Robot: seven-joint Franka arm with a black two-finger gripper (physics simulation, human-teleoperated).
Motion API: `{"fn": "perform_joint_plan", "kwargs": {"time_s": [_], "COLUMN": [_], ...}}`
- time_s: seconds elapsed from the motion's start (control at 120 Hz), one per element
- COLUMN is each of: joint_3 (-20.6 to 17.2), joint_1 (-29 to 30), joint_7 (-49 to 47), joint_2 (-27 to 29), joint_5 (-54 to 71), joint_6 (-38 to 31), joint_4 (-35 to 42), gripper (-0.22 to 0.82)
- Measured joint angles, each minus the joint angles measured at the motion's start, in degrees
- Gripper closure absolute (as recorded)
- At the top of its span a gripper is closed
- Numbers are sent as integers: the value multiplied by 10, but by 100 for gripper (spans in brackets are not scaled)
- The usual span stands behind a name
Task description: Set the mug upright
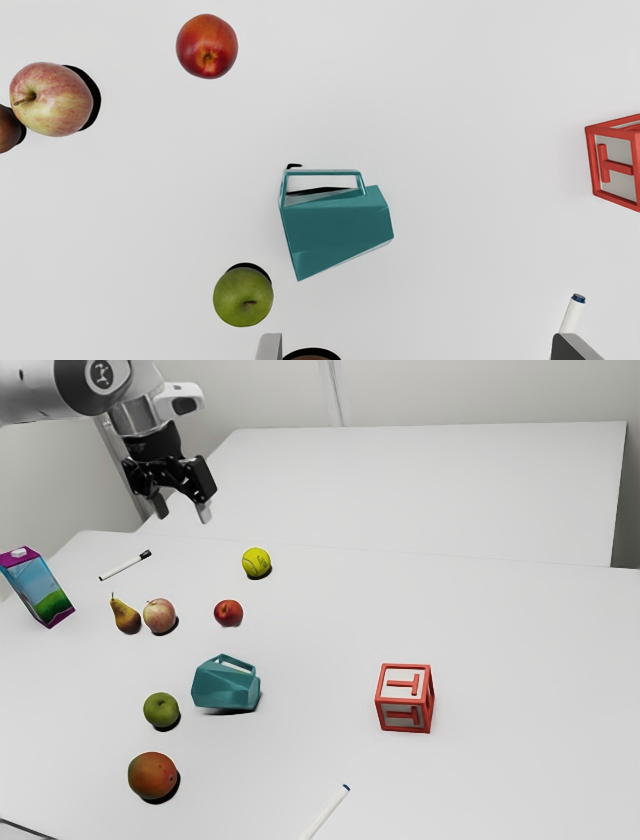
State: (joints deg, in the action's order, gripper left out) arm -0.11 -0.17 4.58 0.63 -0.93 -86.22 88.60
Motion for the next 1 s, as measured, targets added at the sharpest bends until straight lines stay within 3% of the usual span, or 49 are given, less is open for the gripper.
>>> {"fn": "perform_joint_plan", "kwargs": {"time_s": [0.358, 0.592, 1.0], "joint_3": [3, 10, 33], "joint_1": [4, 64, 109], "joint_7": [0, 5, 57], "joint_2": [39, 42, 35], "joint_5": [0, -29, -124], "joint_6": [-2, -8, -127], "joint_4": [41, 80, 242], "gripper": [2, 2, 2]}}
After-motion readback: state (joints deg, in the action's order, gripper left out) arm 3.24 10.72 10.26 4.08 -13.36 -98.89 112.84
